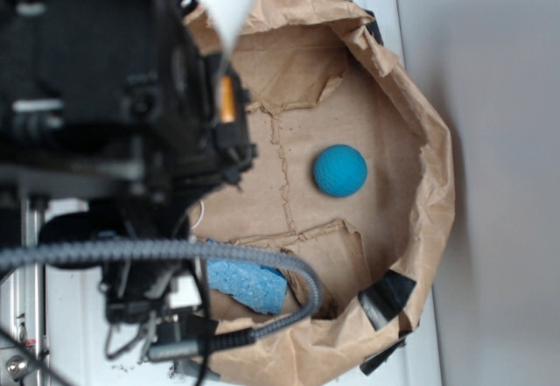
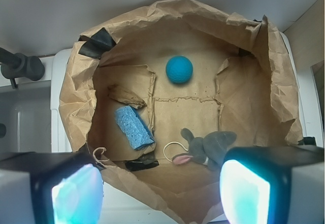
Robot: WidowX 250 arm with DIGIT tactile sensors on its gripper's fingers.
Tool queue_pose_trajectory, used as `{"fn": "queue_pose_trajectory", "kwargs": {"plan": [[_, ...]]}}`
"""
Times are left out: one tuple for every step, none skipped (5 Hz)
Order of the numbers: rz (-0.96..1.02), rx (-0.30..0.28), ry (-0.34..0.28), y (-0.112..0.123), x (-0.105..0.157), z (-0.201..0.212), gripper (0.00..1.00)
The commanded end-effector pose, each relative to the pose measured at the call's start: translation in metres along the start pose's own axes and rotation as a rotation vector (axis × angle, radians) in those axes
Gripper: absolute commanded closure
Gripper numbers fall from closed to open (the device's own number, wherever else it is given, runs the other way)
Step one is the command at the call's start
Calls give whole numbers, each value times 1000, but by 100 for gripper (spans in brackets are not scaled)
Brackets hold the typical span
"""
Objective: Grab the wood chip.
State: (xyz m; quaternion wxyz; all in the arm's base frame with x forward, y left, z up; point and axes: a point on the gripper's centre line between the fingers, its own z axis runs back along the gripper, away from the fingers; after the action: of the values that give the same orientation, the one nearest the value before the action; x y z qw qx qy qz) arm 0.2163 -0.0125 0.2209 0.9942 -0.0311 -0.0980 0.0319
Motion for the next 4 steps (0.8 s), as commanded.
{"fn": "queue_pose_trajectory", "kwargs": {"plan": [[-236,23,-163,-19,-3,-55,0],[-210,121,-139,-25,-6,-74,0],[-173,191,-145,-21,0,-93,0],[-141,273,-106,-11,19,-127,0]]}}
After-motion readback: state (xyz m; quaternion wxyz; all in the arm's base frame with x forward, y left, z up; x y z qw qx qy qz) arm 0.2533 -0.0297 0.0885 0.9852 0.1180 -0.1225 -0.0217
